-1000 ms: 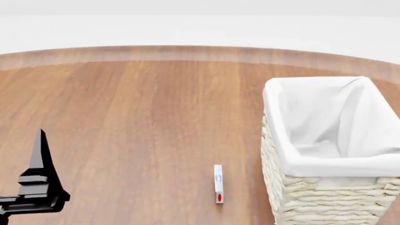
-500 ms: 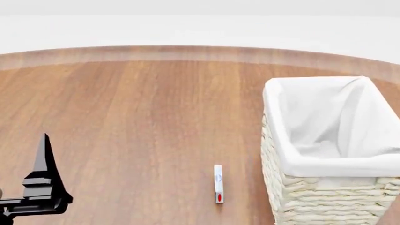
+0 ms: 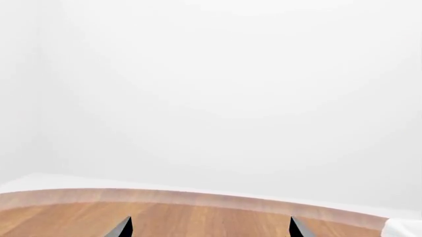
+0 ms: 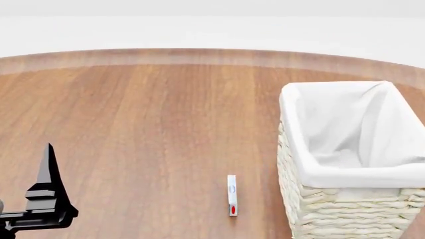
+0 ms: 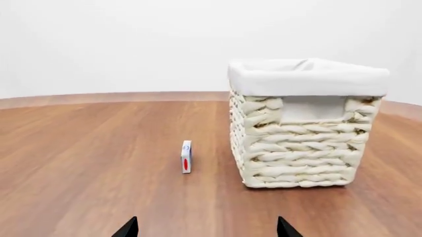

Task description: Pick up the tomato sauce, and put it in the basket.

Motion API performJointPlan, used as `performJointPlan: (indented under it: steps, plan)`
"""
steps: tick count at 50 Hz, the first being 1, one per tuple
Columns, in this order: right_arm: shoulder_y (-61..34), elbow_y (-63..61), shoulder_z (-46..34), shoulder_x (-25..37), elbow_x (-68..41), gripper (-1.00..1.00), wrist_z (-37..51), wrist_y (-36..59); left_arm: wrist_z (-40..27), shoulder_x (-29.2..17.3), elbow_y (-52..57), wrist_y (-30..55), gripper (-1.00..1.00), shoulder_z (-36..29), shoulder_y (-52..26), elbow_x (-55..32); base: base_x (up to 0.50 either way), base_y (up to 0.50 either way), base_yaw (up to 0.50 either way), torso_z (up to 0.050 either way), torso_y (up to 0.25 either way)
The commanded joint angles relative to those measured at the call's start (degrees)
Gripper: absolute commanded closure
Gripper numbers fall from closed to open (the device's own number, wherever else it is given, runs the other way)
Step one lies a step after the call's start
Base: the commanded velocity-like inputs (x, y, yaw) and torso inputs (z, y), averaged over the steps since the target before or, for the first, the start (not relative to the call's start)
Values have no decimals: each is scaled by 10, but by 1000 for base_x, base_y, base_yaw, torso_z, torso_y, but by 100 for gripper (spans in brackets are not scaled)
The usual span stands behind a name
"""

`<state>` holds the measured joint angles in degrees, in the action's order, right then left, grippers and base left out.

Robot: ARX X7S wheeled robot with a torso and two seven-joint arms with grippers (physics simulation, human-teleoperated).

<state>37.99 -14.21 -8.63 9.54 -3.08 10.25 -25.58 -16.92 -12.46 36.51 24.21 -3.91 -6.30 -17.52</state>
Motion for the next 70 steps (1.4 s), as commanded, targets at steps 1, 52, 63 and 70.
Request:
performJointPlan:
  steps: [1,52,63,70]
  plan:
    - [5,28,-11,2,-2,-100,4,-26,-9,-7,6,1,-100,-5,0,-4,0,0,0,0,0]
    - [-16,226,-61,-8,-21,-100,12,-136,-22,-24,-20,-30,-100,-15,7,-25,0,0,0,0,0]
    - [-30,251,-60,-3,-36,-100,15,-139,-25,-26,-26,-34,-100,-20,5,-25,0,0,0,0,0]
    - [-37,252,-60,0,-41,-100,20,-130,-22,-25,-38,-45,-100,-23,6,-24,0,0,0,0,0]
